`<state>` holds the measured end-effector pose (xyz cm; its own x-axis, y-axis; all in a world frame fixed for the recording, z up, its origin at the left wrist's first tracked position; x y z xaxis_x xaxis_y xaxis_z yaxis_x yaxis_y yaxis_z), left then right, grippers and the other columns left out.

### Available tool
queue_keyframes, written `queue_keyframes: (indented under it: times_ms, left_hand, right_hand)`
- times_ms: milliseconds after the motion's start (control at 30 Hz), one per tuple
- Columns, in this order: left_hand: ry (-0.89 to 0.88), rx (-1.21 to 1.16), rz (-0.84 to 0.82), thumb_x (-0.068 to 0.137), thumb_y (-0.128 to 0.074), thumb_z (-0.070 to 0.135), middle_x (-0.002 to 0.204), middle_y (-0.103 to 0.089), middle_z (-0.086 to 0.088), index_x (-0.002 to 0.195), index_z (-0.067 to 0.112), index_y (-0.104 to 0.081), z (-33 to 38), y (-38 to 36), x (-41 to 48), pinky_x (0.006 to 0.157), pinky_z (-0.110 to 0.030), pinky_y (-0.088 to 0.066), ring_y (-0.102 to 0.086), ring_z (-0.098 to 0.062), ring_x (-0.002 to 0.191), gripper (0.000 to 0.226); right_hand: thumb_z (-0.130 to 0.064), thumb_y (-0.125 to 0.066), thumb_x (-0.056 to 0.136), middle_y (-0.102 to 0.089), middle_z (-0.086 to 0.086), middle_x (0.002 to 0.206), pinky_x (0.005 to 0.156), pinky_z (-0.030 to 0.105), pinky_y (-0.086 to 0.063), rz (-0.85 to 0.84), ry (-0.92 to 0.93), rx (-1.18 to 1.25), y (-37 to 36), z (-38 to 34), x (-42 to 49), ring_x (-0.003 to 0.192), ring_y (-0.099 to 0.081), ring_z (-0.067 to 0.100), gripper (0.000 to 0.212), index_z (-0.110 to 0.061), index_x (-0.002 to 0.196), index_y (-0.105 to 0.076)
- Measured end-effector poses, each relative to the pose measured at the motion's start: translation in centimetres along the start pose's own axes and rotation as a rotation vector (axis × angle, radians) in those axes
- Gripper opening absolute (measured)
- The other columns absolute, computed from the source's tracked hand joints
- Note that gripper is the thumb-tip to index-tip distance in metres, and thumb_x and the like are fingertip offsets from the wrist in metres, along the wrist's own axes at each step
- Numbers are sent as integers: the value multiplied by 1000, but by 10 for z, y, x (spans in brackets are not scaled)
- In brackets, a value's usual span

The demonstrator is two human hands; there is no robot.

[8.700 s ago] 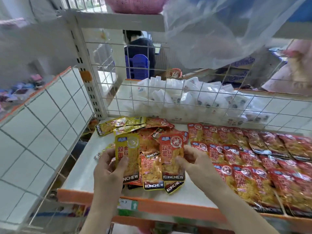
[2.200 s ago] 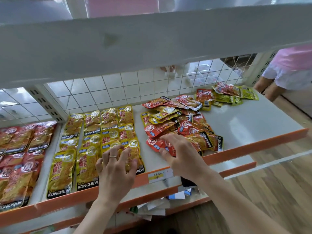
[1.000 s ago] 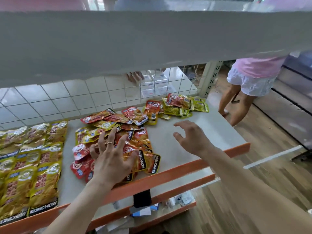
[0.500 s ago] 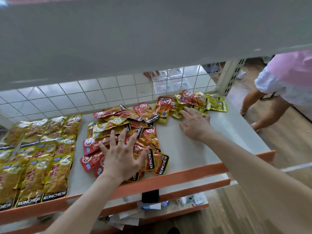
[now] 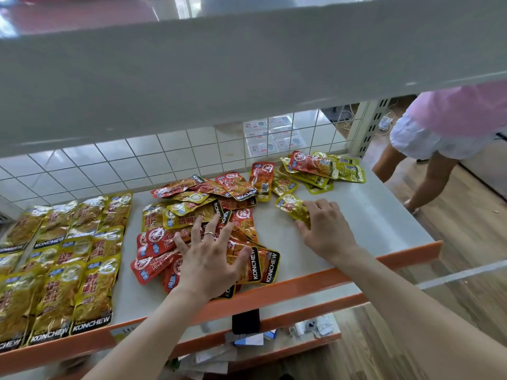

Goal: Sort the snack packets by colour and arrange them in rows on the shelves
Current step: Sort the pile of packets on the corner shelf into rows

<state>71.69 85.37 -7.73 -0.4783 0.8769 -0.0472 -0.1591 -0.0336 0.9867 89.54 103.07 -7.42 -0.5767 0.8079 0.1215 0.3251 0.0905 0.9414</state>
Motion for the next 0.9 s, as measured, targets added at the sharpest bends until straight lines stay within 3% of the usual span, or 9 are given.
queue_keyframes:
  times_ms: [133, 233, 400, 533, 700, 800, 900]
  left_hand:
    - [-3, -72, 29, 77, -2, 79, 164, -19, 7, 150, 37, -32, 12, 0, 0, 115, -68, 1, 2, -24, 153, 89]
    - [8, -132, 48, 82, -5, 70, 163, -21, 10, 146, 37, -39, 14, 2, -1, 117, -65, 4, 1, -20, 153, 81]
    - [9, -256, 52, 89, -22, 56, 161, -25, 12, 142, 33, -46, 11, 13, 3, 118, -58, 3, -6, -14, 152, 62]
    - [-156, -199, 43, 90, -29, 57, 153, -38, 14, 138, 32, -50, 20, 21, 9, 117, -53, -8, -20, -9, 145, 58]
    - [-232, -110, 90, 97, -50, 46, 147, -45, 10, 135, 27, -52, 47, 31, 48, 113, -50, -15, -30, -14, 140, 42]
    - [-135, -25, 20, 98, -47, 49, 145, -48, 0, 135, 22, -49, 68, 36, 85, 110, -53, -20, -33, -23, 138, 46]
    - [-45, 109, -33, 97, -41, 56, 130, -58, -8, 128, 17, -50, 84, 33, 115, 107, -53, -25, -39, -29, 132, 50]
  right_hand:
    - [-22, -55, 95, -65, 14, 100, 74, 42, -52, 81, 40, 50, 12, -1, -1, 93, -58, 34, 27, -4, 113, -66]
    - [-8, -55, 94, -71, 16, 95, 74, 42, -55, 209, 42, 172, 25, 3, -3, 86, -65, 36, 21, -3, 107, -70]
    - [-2, -54, 95, -74, 12, 92, 70, 20, -43, 290, -33, 375, 37, 5, -15, 79, -65, 21, 22, -2, 108, -72]
    - [-6, -53, 97, -71, 1, 89, 64, 7, -42, 224, -176, 577, 33, 7, -24, 80, -62, 13, 22, -8, 108, -72]
    - [-13, -58, 97, -74, 1, 88, 69, 27, -53, 120, -404, 990, 26, 13, -32, 84, -70, 20, 14, -13, 100, -71]
    - [-16, -63, 95, -75, 3, 89, 70, 29, -57, 113, -474, 1145, 33, 17, -39, 83, -72, 20, 8, -14, 98, -71]
    - [-15, -65, 95, -75, 4, 90, 68, 27, -56, 128, -509, 1188, 40, 25, -49, 83, -72, 19, 8, -13, 100, -70]
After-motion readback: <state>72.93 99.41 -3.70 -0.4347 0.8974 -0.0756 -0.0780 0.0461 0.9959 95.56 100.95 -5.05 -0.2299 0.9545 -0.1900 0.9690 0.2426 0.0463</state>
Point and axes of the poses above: each hand's wrist, its own x-axis towards the middle knuckle, its own y-axis out of the back of the hand, z = x × y, the point moved 3 cm from there along x, towards the middle knuckle
